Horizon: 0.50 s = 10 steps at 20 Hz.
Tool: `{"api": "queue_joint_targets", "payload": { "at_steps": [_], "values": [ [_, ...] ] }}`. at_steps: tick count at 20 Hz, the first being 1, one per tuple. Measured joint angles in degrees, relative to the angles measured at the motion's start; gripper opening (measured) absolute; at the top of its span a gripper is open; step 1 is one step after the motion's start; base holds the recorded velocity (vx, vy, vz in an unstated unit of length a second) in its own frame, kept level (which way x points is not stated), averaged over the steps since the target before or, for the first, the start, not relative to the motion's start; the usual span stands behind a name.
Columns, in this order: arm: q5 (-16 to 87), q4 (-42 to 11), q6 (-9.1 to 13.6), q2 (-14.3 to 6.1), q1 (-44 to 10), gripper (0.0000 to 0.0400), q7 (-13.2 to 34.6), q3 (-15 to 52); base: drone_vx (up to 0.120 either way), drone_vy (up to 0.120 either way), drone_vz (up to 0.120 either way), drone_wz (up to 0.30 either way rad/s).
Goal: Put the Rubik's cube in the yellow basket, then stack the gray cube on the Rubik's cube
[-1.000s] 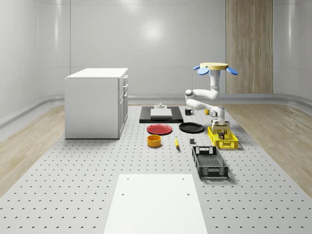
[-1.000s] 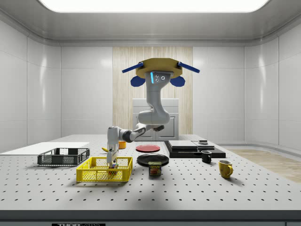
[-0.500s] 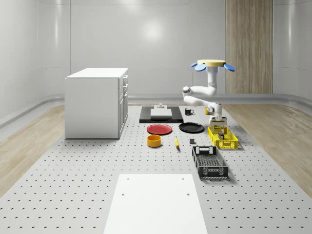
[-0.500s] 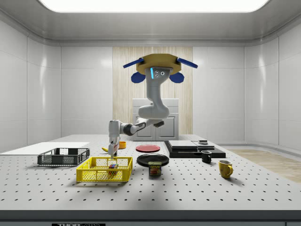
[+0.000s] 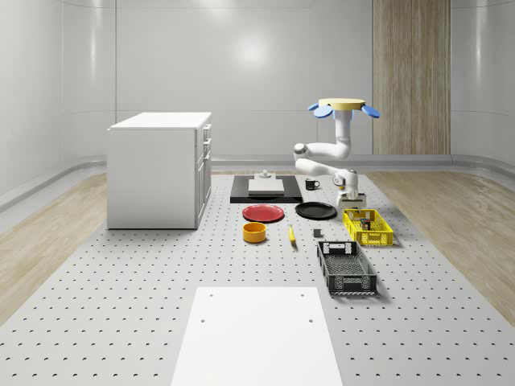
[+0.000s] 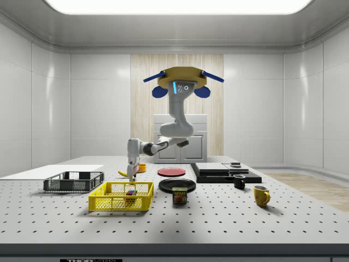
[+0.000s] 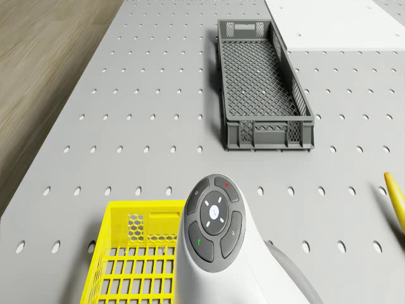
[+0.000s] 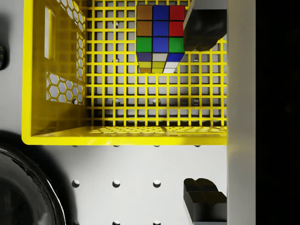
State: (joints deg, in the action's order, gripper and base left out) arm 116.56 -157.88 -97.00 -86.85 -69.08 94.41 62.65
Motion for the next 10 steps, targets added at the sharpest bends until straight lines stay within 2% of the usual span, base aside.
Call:
{"api": "queue_joint_targets", "payload": {
  "at_steps": [2,8,10],
  "values": [
    [0.1,0.0,0.1,0.1,0.1,0.0400,-0.1,0.0,0.080,-0.120,0.000,0.000],
    [0.2,0.0,0.5,0.5,0.3,0.0400,-0.2,-0.1,0.000,-0.120,0.000,0.000],
    [0.3,-0.1,0.6,0.6,0.3,0.0400,-0.3,-0.1,0.120,-0.120,0.000,0.000]
  ]
}}
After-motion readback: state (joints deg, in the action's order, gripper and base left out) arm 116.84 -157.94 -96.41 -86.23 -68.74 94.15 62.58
